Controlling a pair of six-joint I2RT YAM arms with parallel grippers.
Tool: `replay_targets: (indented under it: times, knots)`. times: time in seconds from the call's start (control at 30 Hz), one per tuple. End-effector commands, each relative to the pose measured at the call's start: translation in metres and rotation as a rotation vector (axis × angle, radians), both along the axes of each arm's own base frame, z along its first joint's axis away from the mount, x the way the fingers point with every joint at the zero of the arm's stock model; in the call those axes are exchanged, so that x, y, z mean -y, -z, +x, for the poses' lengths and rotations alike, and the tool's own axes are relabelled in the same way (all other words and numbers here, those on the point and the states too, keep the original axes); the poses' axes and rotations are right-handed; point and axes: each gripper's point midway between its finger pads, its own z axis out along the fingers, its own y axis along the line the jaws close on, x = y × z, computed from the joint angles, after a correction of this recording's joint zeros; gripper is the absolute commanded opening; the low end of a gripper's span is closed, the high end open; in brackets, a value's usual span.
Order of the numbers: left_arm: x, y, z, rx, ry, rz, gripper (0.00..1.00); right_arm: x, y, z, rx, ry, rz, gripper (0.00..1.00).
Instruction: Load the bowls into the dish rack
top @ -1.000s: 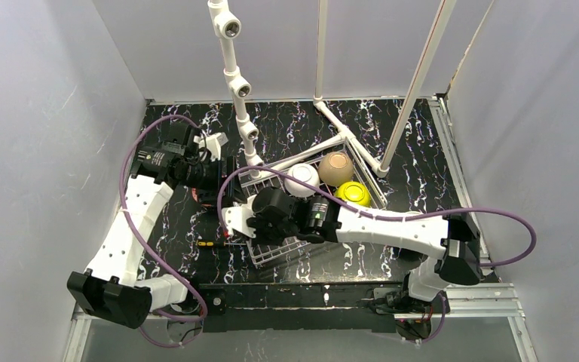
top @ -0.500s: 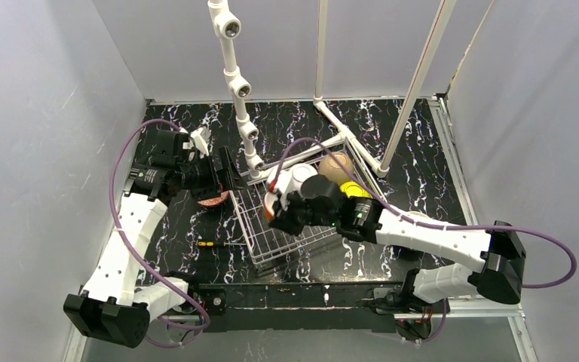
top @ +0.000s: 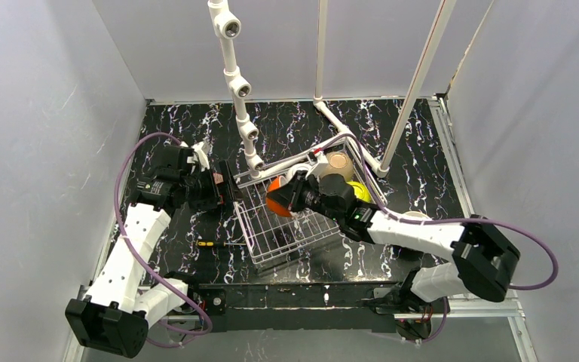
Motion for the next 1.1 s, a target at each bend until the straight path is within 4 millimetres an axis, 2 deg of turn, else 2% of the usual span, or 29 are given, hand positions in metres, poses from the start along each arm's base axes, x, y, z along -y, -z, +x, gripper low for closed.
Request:
replay_targets:
  times: [0.0, 0.17, 0.43, 0.7, 0.83, 0.93, 1.07]
  knots:
    - [-0.007, -0.003, 0.001, 0.069, 0.009, 0.034, 0.98, -0.016, -0.044, 0.012, -0.091, 0.05, 0.283, 0.01]
    - [-0.01, 0.004, -0.002, 0.067, 0.007, 0.048, 0.98, -0.025, -0.018, 0.019, -0.213, 0.069, 0.29, 0.01]
    - [-0.002, 0.009, -0.005, 0.085, 0.062, 0.012, 0.98, -0.04, 0.0, 0.015, -0.335, -0.015, 0.387, 0.01]
    - [-0.011, 0.017, 0.0, 0.124, 0.005, 0.043, 0.98, -0.039, 0.022, 0.016, -0.446, -0.022, 0.424, 0.01]
    - [-0.013, 0.022, 0.001, 0.121, -0.013, 0.049, 0.98, -0.031, 0.04, 0.019, -0.495, 0.011, 0.401, 0.01]
    - [-0.013, 0.022, 0.002, 0.119, -0.017, 0.051, 0.98, -0.023, 0.049, 0.021, -0.516, 0.039, 0.385, 0.04]
    - [-0.013, 0.021, 0.002, 0.121, -0.013, 0.051, 0.98, -0.012, 0.059, 0.023, -0.524, 0.098, 0.329, 0.2]
